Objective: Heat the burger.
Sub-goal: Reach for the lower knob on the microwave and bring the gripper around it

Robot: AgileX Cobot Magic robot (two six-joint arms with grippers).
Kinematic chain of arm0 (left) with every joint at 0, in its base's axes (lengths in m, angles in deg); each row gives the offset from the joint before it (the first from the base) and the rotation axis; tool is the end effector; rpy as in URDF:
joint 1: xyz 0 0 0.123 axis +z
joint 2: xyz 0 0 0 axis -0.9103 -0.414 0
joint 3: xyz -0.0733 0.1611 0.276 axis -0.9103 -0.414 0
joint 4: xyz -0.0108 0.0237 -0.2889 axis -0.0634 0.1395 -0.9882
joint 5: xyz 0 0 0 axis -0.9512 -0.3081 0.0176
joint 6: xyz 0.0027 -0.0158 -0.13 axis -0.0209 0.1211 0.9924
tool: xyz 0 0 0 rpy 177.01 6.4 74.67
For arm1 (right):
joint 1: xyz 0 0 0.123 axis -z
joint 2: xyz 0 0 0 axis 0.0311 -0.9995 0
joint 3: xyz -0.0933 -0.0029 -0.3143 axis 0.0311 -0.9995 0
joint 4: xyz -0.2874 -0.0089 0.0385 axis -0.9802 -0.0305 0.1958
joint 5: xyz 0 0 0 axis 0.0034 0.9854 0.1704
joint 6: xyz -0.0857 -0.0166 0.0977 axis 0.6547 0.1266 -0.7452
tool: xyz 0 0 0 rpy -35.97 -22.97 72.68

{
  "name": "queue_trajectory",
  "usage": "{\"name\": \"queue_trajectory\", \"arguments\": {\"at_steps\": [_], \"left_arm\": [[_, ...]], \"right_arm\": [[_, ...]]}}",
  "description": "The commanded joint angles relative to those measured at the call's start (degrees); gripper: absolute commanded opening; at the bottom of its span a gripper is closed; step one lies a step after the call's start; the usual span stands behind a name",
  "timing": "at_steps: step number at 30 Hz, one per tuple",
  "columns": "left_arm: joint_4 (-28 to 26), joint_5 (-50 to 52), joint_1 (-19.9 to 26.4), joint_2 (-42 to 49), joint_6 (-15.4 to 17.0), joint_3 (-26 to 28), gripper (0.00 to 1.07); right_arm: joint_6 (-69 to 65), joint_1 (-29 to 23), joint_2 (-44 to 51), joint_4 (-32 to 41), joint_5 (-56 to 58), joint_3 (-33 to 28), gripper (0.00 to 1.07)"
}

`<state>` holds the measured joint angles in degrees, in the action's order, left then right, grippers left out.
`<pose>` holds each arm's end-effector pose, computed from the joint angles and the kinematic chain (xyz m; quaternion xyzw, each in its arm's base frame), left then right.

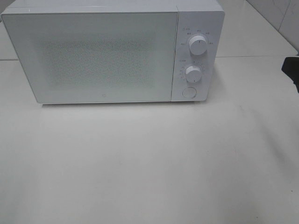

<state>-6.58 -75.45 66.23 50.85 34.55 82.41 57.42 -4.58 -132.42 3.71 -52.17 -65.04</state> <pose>0.0209 0.0002 0.2831 -0.0152 0.8445 -0.0032 0.5354 0.2188 0.0281 0.2484 -0.0146 0.7896 0.0740 0.6089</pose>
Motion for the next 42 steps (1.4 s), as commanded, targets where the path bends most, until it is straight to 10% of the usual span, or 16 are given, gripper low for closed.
{"name": "queue_trajectory", "arguments": {"at_steps": [1,17,42], "left_arm": [[0.34,0.23,0.11,1.20,0.00,-0.17,0.98],[0.34,0.23,0.11,1.20,0.00,-0.17,0.98],[0.34,0.23,0.11,1.20,0.00,-0.17,0.98]], "right_arm": [[2.98,0.46,-4.53,-0.17,-8.02,-0.06,0.74],[22.92,-0.40,-24.35,20.57,-29.74,-0.34,0.74],[31.34,-35.64,-42.91,50.94,-54.60,2.86,0.74]]}}
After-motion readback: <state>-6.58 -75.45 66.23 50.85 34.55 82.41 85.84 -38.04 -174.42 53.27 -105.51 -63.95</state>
